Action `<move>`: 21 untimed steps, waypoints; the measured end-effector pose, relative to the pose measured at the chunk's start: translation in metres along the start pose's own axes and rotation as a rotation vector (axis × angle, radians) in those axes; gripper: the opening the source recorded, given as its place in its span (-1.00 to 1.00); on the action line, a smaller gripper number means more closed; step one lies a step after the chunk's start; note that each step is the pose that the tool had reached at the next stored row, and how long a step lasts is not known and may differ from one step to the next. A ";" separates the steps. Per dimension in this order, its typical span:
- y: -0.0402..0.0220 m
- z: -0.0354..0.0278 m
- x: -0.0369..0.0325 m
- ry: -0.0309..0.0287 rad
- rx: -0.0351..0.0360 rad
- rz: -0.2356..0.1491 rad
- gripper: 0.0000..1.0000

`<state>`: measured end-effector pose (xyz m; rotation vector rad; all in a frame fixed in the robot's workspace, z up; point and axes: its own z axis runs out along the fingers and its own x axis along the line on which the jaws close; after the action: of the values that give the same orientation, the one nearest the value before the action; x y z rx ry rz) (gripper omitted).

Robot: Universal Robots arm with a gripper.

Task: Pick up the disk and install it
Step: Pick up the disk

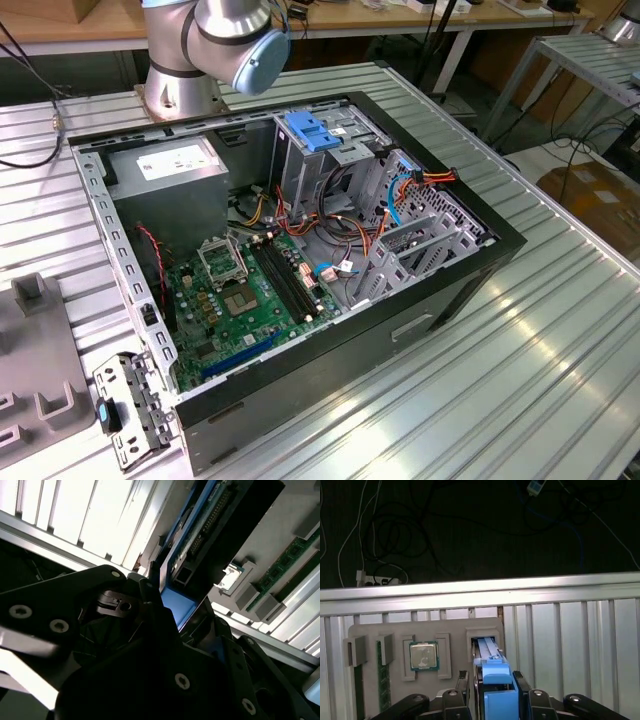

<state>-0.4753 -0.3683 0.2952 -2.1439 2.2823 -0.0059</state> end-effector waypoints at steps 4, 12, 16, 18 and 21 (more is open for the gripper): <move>0.0000 0.0002 0.0000 -0.0001 0.0002 0.000 -0.06; 0.0000 0.0004 0.0000 -0.0001 0.0002 0.000 -0.23; 0.0000 0.0006 0.0000 -0.0001 0.0002 0.000 -0.23; 0.0000 0.0007 0.0000 -0.0001 0.0002 0.000 -0.23; 0.0000 0.0008 0.0000 -0.0001 0.0002 0.000 -0.25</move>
<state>-0.4753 -0.3683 0.2944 -2.1439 2.2821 -0.0060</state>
